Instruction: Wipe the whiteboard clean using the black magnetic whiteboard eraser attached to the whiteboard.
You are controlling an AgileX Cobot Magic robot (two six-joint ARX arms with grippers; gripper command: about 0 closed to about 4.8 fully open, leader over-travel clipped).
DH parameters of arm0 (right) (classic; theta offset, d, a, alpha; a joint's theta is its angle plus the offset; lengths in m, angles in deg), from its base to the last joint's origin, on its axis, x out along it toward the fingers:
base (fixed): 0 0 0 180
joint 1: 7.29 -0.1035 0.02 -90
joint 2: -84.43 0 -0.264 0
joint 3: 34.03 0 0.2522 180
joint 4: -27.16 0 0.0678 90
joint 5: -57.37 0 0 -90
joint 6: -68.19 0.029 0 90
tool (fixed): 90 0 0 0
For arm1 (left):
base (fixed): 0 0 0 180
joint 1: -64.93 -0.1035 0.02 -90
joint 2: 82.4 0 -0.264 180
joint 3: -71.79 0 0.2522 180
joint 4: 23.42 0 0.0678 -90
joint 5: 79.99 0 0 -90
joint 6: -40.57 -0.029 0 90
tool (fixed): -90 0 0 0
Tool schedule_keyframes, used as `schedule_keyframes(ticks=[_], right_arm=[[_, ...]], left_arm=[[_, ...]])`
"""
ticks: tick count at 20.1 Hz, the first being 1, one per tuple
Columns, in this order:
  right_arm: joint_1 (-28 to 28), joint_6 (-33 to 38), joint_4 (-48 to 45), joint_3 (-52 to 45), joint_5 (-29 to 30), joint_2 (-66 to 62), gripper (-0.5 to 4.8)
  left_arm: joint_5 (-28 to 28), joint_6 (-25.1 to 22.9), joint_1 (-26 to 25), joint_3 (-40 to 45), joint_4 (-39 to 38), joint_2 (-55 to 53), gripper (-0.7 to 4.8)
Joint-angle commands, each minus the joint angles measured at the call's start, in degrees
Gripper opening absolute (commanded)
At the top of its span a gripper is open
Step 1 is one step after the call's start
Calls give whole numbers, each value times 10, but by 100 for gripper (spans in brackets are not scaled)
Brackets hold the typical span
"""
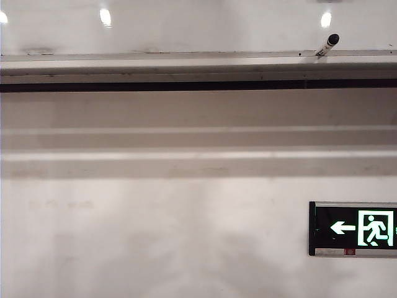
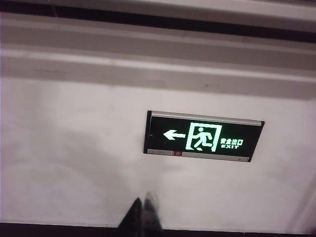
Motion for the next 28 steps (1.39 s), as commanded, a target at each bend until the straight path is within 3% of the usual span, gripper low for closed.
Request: schedule_keyframes(ticks=[1,7,10,11,15,21,24,28], right_arm=[[0,-1,-33,0,-3,1,-5],[0,11,-57,6,-3,1,-5],[-2,37,-36,53,-12,0,-5],[-2,39,-11,89,-14,-2,-5],[-2,38,55,242,-29,-70,-5],[-2,38,50,463,-24,-290,-5],[-3,37,50,603,-24,-427,-5],[-24,37,45,700,-22,-532,-5]], left_arm=[[2,2,0,0,7,0,-5],[4,8,0,-2,24,0,-5],[32,110,0,-17,57,0,-5],[43,129,0,-41,44,0,-5],[60,129,0,-168,-44,-21,-5],[48,129,0,-363,-63,-162,-5],[-2,129,0,-511,-64,-288,-5],[-77,129,14,-632,-76,-396,-5]])
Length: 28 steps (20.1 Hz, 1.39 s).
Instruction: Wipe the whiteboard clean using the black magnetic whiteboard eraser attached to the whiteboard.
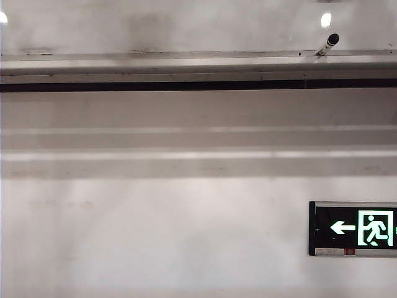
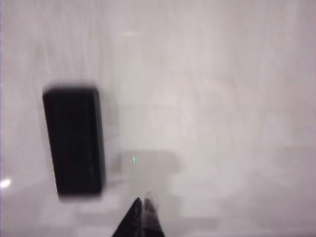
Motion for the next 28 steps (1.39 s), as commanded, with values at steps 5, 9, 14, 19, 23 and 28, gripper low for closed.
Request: schedule_keyframes(ticks=[5,9,14,19,23,28], right_arm=[[-45,-6,-100,61,80,-128,330],[-62,-7,-169,61,74,-167,442],[-62,-21,-260,61,64,-235,441],[-63,-21,-309,61,6,-291,435],[-63,-21,-313,61,-23,-321,182],[-70,-30,-327,70,-12,-322,89]], left_arm=[[-52,1,72,-142,-43,-135,-5],[-51,-4,117,-171,-52,-157,-5],[-51,-14,144,-171,-44,-157,-5],[-51,-14,144,-171,-41,-157,-5],[-51,-14,144,-171,-33,-158,-5],[-49,-14,144,-171,-33,-158,-5]])
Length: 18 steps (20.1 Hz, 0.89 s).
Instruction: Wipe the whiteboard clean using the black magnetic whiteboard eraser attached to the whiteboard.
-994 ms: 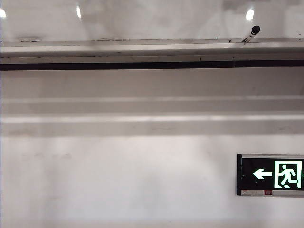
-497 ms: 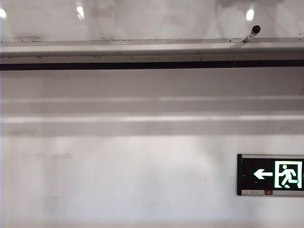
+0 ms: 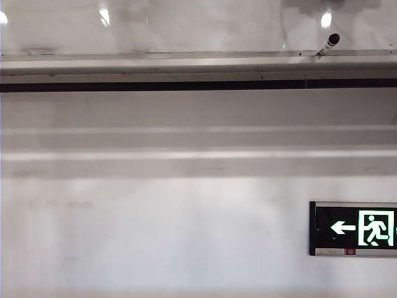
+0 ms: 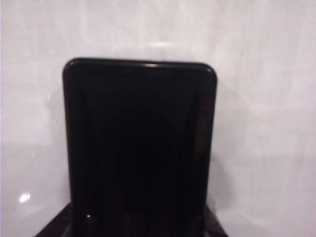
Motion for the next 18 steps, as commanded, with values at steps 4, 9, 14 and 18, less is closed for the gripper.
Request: schedule_keyframes(ticks=[4,9,14,18], right_arm=[[-47,-87,12,66,18,-1,89],[-131,-208,38,136,18,-7,89],[-156,-248,34,151,17,-49,89],[-156,-248,37,151,13,-92,89]], left_arm=[[-1,-1,0,-3,9,2,-5],[-4,-1,0,-3,10,2,-5],[-28,-1,0,-3,12,3,-5],[-29,-1,0,-3,12,4,-5]])
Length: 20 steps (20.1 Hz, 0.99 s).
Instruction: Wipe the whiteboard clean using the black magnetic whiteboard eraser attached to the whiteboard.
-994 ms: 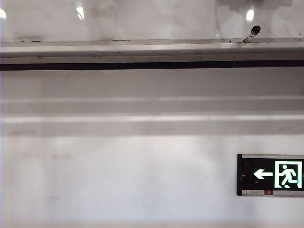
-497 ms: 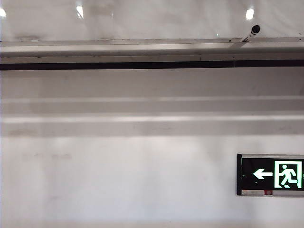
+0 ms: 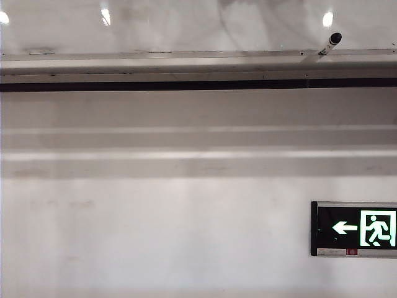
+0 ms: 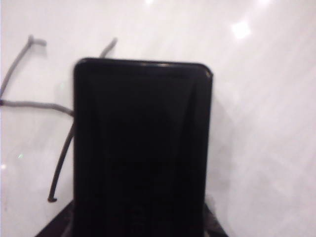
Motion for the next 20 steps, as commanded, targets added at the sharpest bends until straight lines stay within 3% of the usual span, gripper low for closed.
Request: schedule_keyframes(ticks=[1,8,13,20], right_arm=[[1,2,3,4,-4,-18,88],[-28,-23,40,10,1,-54,88],[-62,-89,47,10,-3,-68,84],[-71,-153,-39,17,-176,-66,62]], left_arm=[[-5,-1,0,-3,12,2,-5],[-5,0,0,-3,12,2,-5],[-15,0,0,-3,11,6,-5],[-30,0,0,-3,9,9,-5]])
